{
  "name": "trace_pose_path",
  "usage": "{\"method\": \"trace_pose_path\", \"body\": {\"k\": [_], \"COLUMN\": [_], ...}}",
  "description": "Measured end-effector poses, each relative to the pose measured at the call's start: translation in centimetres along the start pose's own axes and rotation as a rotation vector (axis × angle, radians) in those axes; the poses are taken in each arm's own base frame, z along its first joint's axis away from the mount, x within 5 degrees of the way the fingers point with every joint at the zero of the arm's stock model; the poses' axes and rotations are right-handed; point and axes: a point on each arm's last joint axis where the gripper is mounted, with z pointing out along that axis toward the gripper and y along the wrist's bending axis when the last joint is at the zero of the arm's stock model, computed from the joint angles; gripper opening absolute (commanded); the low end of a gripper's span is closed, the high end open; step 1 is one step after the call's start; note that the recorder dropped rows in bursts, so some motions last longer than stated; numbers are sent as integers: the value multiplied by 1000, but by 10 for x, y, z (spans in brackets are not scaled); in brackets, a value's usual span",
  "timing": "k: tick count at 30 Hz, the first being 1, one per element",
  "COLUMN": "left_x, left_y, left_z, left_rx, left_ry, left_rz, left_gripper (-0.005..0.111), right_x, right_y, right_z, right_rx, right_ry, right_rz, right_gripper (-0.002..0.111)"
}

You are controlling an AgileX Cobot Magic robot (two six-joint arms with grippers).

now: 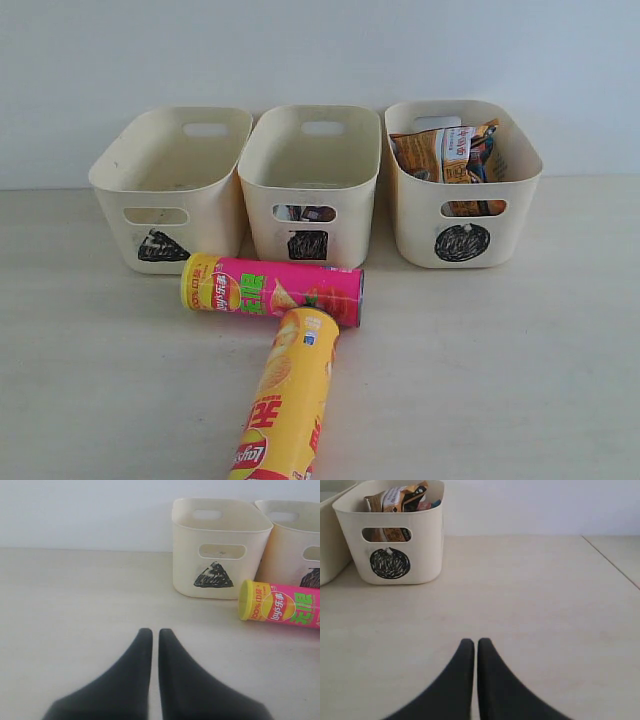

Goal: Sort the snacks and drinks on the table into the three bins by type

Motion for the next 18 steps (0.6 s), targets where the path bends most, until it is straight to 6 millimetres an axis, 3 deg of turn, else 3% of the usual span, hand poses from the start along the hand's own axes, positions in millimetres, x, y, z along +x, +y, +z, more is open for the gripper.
{"method": "trace_pose_path", "body": {"k": [18], "left_x": [-3], "left_y": [0], "left_z": [0], "left_rx": [-1], "left_ry": [-34], "left_rz": [-3], "left_gripper": [4], "right_x": [0], "right_y": [1], "right_z": [0], "right_rx": [-17], "right_ry": [3], "right_rz": [-6], "right_gripper": [0]}}
